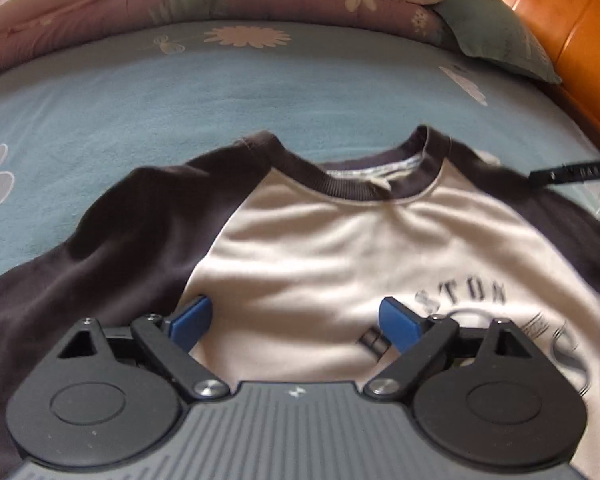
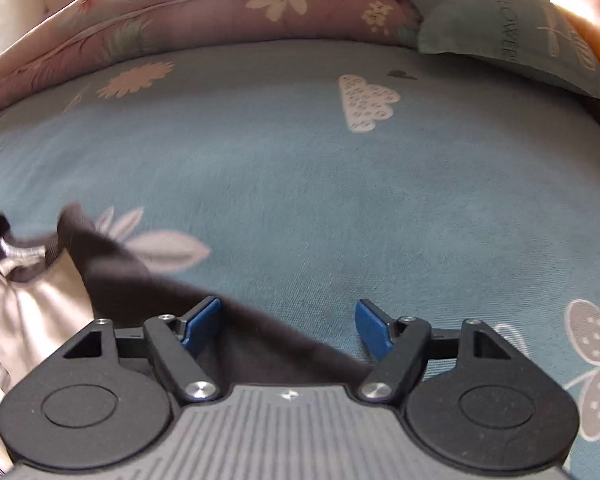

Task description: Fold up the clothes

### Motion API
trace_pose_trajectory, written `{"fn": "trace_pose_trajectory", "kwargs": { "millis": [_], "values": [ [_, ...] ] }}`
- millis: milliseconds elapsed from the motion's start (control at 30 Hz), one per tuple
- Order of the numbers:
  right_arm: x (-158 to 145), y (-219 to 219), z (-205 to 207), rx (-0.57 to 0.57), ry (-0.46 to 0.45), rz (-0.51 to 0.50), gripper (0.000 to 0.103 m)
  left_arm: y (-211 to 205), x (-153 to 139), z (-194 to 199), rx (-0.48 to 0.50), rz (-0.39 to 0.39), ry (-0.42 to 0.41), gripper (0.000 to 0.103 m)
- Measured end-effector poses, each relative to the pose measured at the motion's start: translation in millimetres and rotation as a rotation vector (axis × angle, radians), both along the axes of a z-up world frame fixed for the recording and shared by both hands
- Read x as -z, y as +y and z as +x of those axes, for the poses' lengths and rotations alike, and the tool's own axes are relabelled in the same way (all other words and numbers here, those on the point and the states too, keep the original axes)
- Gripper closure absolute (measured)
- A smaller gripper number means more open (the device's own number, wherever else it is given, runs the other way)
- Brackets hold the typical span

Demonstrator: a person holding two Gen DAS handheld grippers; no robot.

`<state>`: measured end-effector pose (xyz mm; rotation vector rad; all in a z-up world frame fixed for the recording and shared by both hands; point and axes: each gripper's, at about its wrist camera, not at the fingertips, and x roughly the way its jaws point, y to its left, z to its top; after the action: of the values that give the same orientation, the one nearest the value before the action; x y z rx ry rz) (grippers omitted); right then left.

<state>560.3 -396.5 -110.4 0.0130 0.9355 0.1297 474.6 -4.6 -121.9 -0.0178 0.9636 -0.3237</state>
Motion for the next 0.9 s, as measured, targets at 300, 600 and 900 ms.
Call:
{"fn": "trace_pose_trajectory", "kwargs": {
  "millis": [300, 600, 900],
  "values": [
    [-34, 43, -60, -0.059, 0.163, 0.221, 0.013, 46, -31, -36, 0.033, -0.071, 0.083, 0.012],
    [18, 102, -45, 0.051, 0.139, 0.010, 0.000, 56, 9, 30, -0.065, -0.027, 0.043, 0.007],
    [14, 95, 14, 0.134, 0.064, -0.006, 0.000, 56, 5, 92, -0.112, 0.060, -0.024, 0.009]
  ]
}}
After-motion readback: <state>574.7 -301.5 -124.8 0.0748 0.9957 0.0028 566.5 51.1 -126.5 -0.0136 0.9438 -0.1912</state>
